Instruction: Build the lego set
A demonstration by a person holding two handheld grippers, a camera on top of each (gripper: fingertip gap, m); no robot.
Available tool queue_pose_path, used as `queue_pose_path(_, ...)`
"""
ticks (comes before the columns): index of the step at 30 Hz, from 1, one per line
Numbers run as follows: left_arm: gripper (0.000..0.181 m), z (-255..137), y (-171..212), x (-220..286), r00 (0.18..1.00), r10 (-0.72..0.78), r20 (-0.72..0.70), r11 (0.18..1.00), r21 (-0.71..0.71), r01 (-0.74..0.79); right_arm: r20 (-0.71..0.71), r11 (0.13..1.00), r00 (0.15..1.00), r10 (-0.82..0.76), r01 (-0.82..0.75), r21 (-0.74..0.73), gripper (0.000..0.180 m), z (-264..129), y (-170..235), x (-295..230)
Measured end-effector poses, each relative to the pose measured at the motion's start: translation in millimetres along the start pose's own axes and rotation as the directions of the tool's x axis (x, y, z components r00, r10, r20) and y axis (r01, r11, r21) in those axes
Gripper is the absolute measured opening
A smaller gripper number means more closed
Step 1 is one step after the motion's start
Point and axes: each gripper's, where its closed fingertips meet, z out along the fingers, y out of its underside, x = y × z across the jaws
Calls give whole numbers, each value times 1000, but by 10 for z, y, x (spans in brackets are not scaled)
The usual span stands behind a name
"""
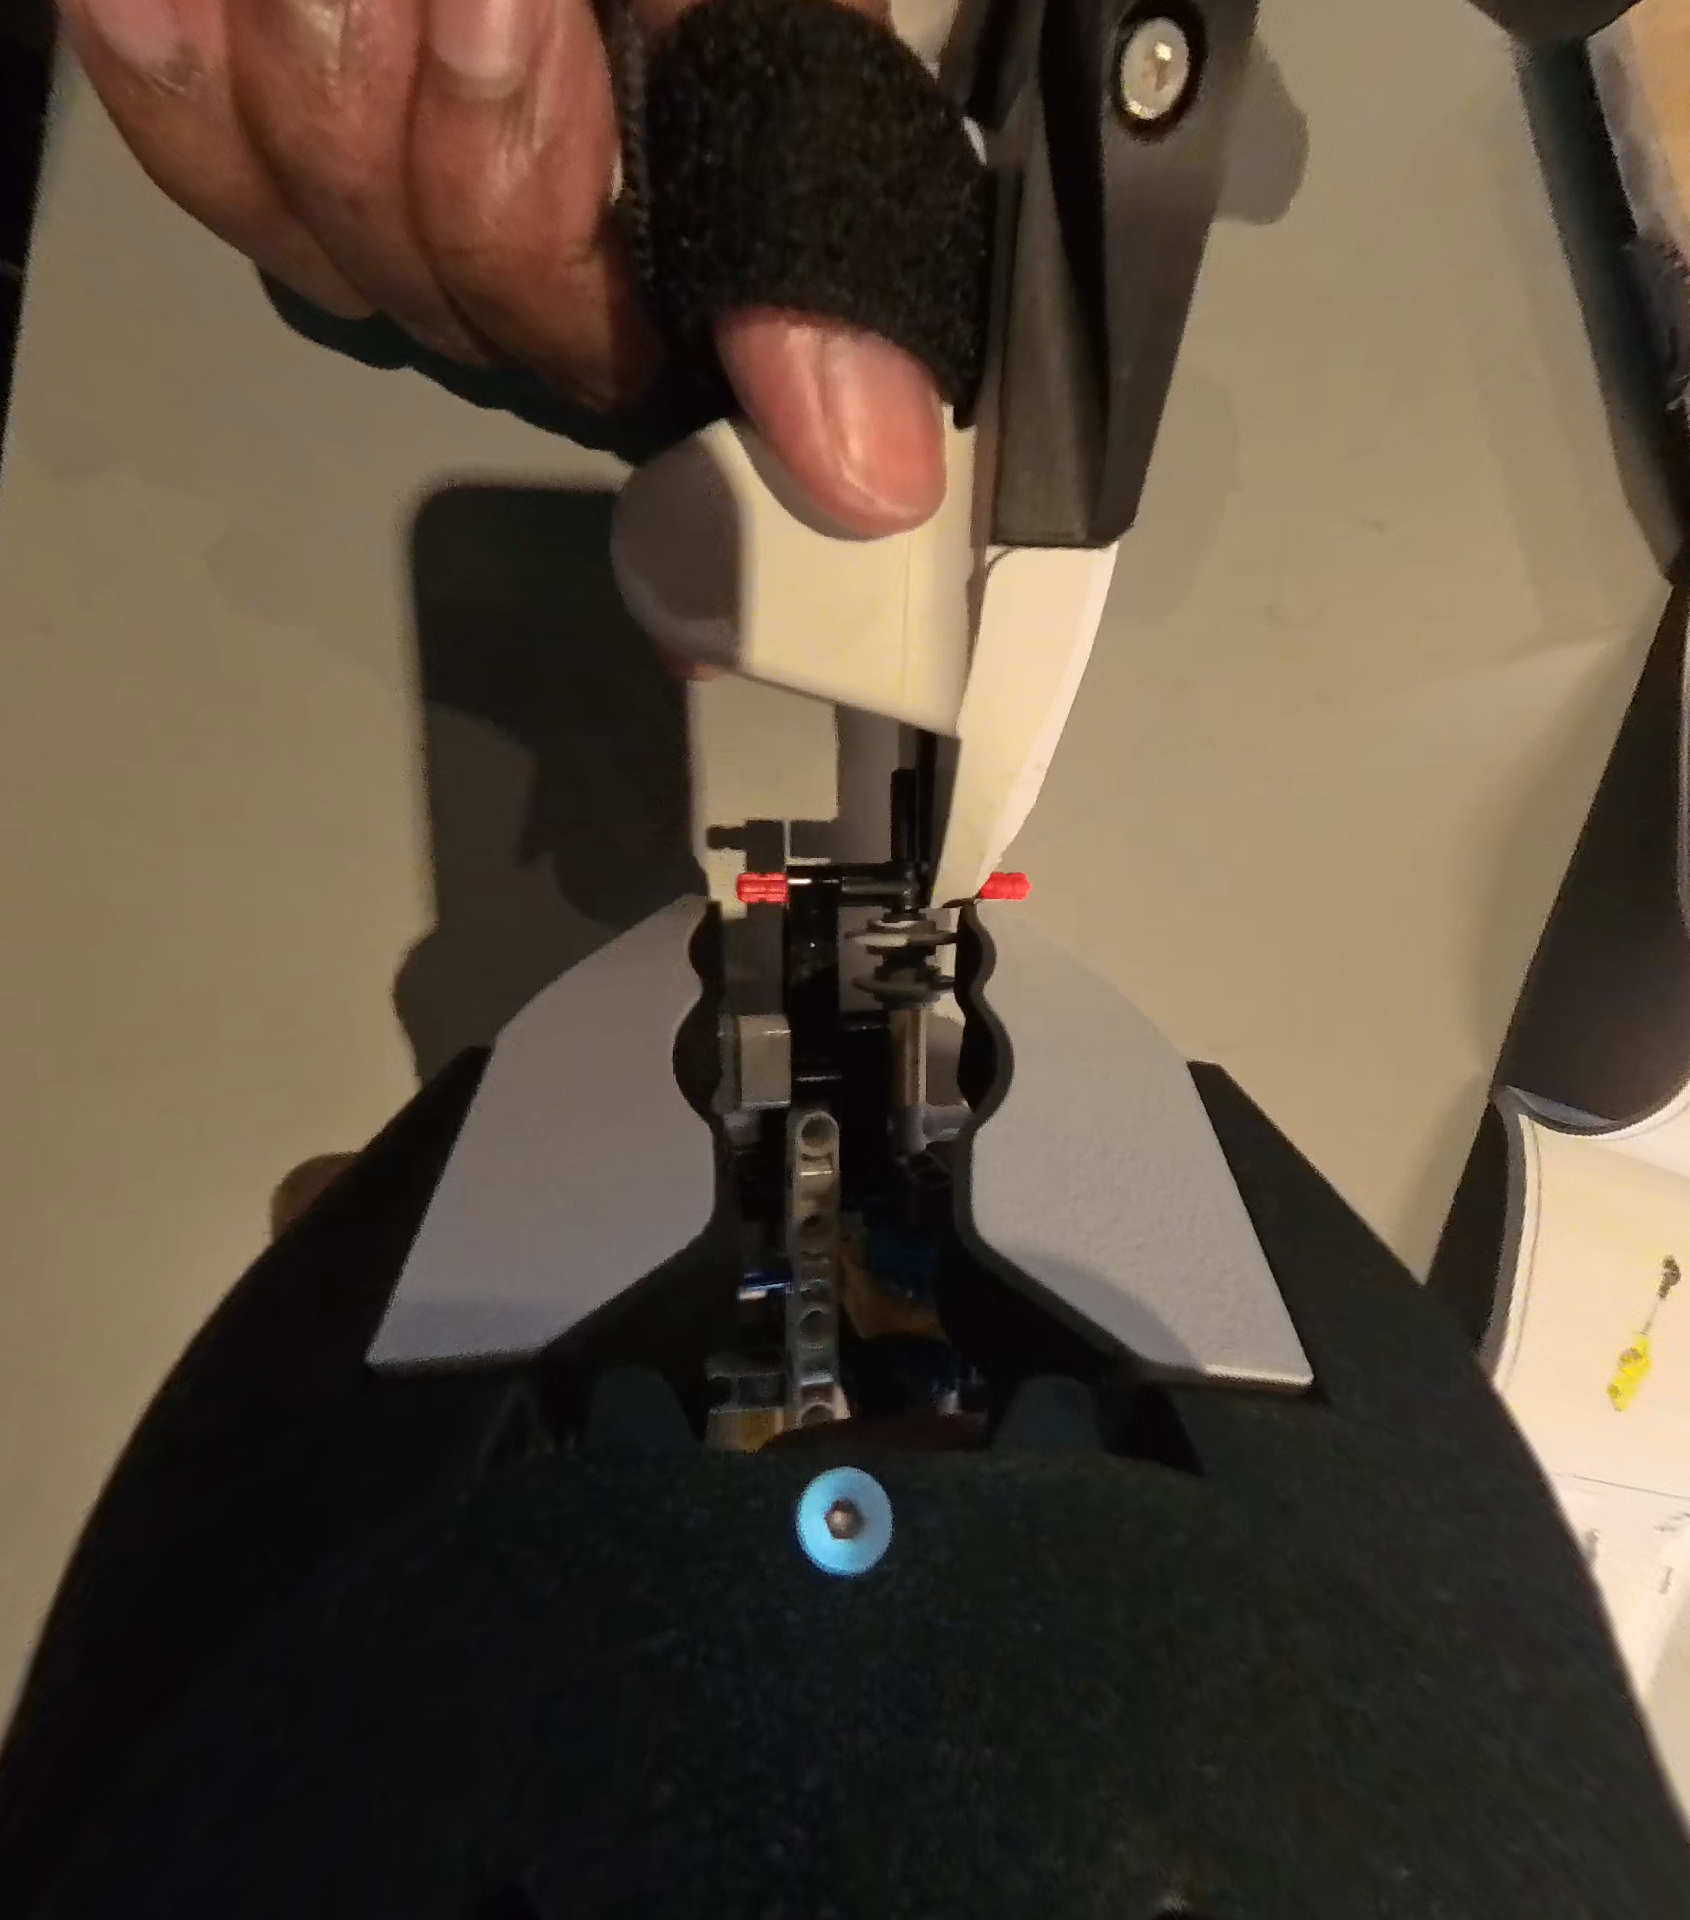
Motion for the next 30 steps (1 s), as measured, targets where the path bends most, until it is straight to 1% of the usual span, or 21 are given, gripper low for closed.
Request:
queue_pose_path(10, 7, -12, -4, 12, 1000, 10, 15, 1000, 19, -10, 0, 998, 998, 57, -57, 17, 39, -5, -34, 22)
queue_pose_path(20, 7, -35, -5, 11, 1000, -4, 28, 999, 33, 3, -19, 999, 999, 50, -49, 22, 39, 7, -49, 31)
queue_pose_path(30, 7, -32, -3, 11, 998, -63, 3, 997, 39, 63, -34, 999, 999, 32, -31, 11, 38, 11, -34, 36)
